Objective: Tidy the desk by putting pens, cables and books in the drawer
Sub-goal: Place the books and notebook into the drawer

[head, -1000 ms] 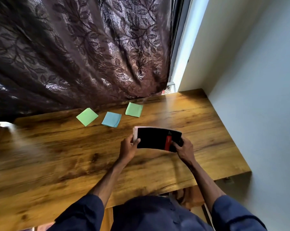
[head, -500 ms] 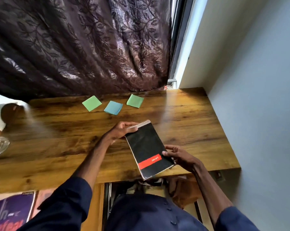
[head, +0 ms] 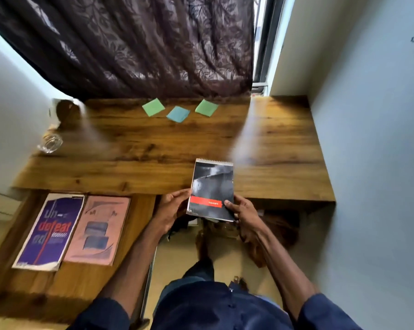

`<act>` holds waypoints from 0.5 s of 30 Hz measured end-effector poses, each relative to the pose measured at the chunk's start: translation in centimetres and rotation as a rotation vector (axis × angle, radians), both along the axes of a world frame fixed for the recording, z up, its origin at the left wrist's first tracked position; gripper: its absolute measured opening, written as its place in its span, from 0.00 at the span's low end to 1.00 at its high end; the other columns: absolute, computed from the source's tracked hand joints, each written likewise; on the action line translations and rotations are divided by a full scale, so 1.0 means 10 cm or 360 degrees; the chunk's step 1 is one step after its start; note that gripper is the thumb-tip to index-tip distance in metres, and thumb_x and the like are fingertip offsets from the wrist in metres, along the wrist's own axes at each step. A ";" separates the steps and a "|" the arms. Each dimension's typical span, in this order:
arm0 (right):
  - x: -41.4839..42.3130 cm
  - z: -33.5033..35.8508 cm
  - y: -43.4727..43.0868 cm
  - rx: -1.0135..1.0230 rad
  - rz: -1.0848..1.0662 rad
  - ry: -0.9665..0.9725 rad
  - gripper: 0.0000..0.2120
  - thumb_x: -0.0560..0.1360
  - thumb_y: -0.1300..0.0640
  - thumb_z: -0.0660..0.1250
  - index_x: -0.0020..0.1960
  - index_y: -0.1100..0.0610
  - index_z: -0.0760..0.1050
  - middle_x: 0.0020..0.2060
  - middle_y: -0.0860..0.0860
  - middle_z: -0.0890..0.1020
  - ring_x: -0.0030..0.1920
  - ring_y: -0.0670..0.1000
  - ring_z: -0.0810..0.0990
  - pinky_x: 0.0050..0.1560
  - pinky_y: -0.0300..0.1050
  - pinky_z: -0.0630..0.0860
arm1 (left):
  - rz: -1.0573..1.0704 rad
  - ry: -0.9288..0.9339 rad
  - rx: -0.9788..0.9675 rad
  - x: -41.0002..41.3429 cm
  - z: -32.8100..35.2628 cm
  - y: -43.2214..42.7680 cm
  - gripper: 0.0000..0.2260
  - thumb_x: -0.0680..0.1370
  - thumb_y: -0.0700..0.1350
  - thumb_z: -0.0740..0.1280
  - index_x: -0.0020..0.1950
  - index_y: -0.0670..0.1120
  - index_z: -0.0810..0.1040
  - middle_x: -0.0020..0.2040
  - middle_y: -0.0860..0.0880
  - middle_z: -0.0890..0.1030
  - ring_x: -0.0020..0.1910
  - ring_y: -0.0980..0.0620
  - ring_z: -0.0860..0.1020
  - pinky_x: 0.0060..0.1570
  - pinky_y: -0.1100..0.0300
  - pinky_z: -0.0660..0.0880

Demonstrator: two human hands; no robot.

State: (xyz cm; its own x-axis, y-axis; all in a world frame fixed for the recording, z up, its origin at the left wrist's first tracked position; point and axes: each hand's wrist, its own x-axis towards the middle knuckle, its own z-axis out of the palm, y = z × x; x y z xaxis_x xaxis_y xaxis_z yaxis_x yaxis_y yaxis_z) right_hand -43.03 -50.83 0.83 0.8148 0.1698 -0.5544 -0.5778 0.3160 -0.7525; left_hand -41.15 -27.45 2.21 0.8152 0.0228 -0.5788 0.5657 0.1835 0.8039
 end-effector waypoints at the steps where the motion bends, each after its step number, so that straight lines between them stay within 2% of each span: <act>1: -0.10 -0.01 0.03 -0.0012 0.0015 0.0001 0.13 0.79 0.65 0.66 0.63 0.57 0.78 0.49 0.53 0.85 0.44 0.52 0.85 0.33 0.41 0.80 | 0.0019 0.0010 0.0011 -0.13 0.01 0.02 0.07 0.79 0.41 0.70 0.55 0.43 0.84 0.43 0.49 0.87 0.37 0.56 0.85 0.37 0.63 0.81; 3: -0.33 0.00 0.11 -0.0015 0.0059 0.0000 0.12 0.80 0.65 0.66 0.62 0.58 0.78 0.49 0.54 0.85 0.42 0.50 0.85 0.32 0.40 0.80 | 0.0063 0.0021 0.0040 -0.38 0.06 0.09 0.07 0.79 0.40 0.70 0.56 0.42 0.84 0.42 0.49 0.87 0.36 0.56 0.85 0.35 0.64 0.80; 6: -0.58 0.01 0.25 -0.0016 0.0063 0.0031 0.14 0.79 0.64 0.67 0.64 0.59 0.78 0.51 0.53 0.86 0.44 0.50 0.86 0.34 0.41 0.81 | 0.0059 -0.0001 0.0104 -0.65 0.12 0.23 0.07 0.79 0.41 0.71 0.56 0.43 0.84 0.45 0.47 0.87 0.38 0.55 0.85 0.35 0.63 0.80; 11: -0.94 0.04 0.54 -0.0084 0.0075 0.0029 0.14 0.80 0.62 0.68 0.64 0.55 0.78 0.47 0.49 0.87 0.43 0.49 0.86 0.34 0.42 0.82 | 0.0037 -0.0034 0.0159 -1.04 0.13 0.54 0.07 0.78 0.45 0.73 0.55 0.47 0.85 0.47 0.47 0.88 0.40 0.52 0.85 0.44 0.56 0.78; 15: -1.18 -0.01 0.94 -0.0189 0.0039 -0.0021 0.13 0.80 0.60 0.68 0.64 0.52 0.79 0.50 0.50 0.87 0.46 0.52 0.86 0.40 0.47 0.82 | 0.0024 -0.0054 0.0119 -1.36 0.16 0.88 0.09 0.79 0.43 0.71 0.58 0.45 0.84 0.46 0.47 0.87 0.39 0.54 0.84 0.36 0.61 0.81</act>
State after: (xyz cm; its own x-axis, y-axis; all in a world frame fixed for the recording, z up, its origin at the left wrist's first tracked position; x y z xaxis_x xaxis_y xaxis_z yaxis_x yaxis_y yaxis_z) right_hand -54.87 -41.43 0.70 0.8185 0.1236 -0.5610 -0.5742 0.2101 -0.7913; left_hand -54.75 -18.61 3.83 0.8334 0.0776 -0.5472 0.5356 0.1308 0.8343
